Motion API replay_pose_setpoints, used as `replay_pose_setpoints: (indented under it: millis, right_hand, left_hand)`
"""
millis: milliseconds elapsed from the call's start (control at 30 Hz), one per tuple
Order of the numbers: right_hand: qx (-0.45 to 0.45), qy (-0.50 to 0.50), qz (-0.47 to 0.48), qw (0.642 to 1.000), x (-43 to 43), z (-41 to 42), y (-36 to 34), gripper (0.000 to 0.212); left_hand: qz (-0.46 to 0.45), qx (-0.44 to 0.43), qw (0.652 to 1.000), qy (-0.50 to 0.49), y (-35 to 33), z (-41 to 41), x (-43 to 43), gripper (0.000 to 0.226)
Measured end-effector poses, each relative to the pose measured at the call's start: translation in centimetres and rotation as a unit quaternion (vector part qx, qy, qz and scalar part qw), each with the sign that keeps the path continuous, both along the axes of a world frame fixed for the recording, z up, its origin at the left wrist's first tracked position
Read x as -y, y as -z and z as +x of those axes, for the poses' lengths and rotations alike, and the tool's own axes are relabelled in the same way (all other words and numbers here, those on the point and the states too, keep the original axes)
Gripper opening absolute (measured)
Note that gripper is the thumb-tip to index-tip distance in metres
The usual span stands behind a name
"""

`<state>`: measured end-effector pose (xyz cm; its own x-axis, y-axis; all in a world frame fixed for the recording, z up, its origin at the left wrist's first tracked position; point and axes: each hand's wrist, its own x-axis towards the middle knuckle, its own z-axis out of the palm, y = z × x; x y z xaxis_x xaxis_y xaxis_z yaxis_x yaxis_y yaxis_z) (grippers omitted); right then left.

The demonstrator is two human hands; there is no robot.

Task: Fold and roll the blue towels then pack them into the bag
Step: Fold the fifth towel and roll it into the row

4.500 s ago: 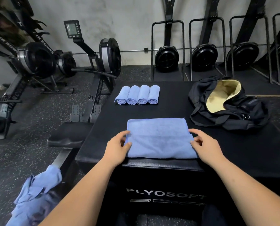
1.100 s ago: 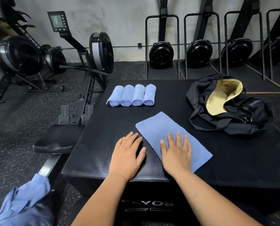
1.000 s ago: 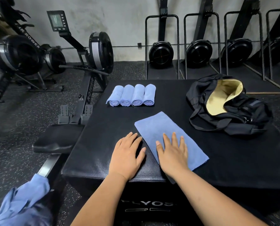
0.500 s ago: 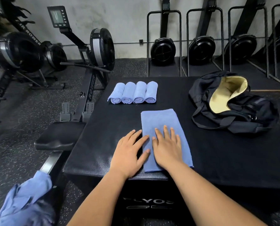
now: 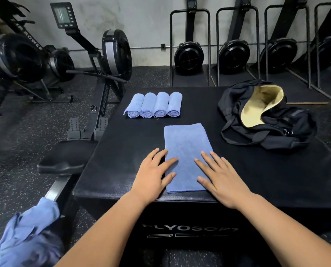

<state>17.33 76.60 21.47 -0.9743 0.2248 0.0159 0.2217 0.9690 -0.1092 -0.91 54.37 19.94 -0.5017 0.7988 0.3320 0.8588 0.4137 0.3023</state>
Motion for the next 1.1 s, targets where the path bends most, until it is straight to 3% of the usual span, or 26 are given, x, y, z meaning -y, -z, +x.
replay_pose_setpoints:
  millis: [133,267,633,900,1100]
  right_hand:
    - [-0.096,-0.023,-0.004,0.995,0.4,1.1,0.2,0.062]
    - [-0.173,-0.062,-0.046,0.982,0.7,1.9,0.3,0.045]
    - [-0.211,-0.052,-0.051,0.975,0.6,1.8,0.4,0.026]
    - [-0.258,-0.007,-0.132,0.957,-0.6,1.3,1.0,0.021]
    - [-0.260,0.004,-0.145,0.955,-0.5,1.3,1.1,0.019]
  left_hand:
    - [0.053,0.070,0.996,0.011,-0.3,1.3,0.6,0.044]
    - [0.018,0.025,0.999,0.037,-0.7,2.0,0.9,0.050]
    - [0.046,0.023,0.997,0.051,-1.3,2.7,1.0,0.029]
    - [0.047,0.020,0.995,0.088,-1.8,3.4,1.1,0.044]
    - [0.073,0.025,0.994,0.076,-1.7,3.5,1.3,0.019]
